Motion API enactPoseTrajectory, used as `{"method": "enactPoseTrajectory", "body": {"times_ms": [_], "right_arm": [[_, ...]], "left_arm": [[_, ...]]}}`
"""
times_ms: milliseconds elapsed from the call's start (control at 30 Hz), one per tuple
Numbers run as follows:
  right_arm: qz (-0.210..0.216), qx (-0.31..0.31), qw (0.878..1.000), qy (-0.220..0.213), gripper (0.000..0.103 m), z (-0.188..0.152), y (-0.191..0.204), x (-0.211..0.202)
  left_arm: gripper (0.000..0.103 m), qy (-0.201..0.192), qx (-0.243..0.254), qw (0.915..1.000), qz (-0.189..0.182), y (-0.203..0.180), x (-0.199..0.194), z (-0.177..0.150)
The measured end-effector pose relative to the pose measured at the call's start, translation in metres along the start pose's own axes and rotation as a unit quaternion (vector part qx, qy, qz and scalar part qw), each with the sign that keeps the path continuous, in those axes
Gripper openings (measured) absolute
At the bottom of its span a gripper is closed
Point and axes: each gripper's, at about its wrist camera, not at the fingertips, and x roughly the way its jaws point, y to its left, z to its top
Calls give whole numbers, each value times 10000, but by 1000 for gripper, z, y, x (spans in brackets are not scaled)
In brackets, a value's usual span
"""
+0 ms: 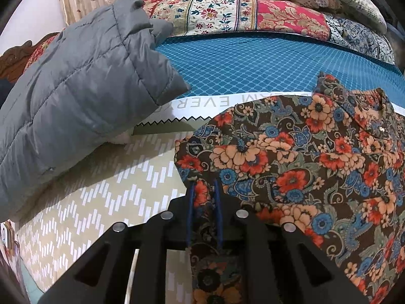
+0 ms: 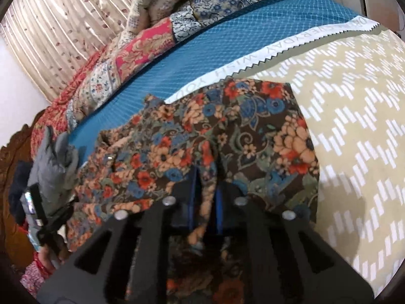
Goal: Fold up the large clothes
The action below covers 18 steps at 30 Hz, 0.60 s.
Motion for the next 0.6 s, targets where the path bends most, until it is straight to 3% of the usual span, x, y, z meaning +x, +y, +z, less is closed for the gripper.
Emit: {"method": "enactPoseTrajectory", "body": {"times_ms": [67, 167, 300, 333, 367, 400, 600], "right_arm": [[168, 60, 9997, -153, 47, -4, 3, -14], [113, -196, 9993, -312, 51, -15, 16, -36], [101, -471, 9987, -142, 51, -28, 24, -45], [21, -607, 9982, 11, 42, -31, 26, -42], [-87, -715, 9973, 134, 17, -34, 28, -38], [-213, -804, 9962, 242, 11, -36, 28, -33], [-274, -699, 9968, 287, 7, -46, 15, -27]], "left_arm": [[0, 4, 10, 10000, 12, 0, 1, 0], [0, 0, 33, 10000, 43, -1, 1, 1], [0, -3, 37, 10000, 45, -1, 1, 1], [0, -7, 39, 10000, 50, -1, 1, 0], [0, -12, 43, 10000, 59, -1, 1, 0], [0, -16, 46, 10000, 67, -1, 1, 0], [0, -28, 44, 9999, 139, -1, 1, 0]]}}
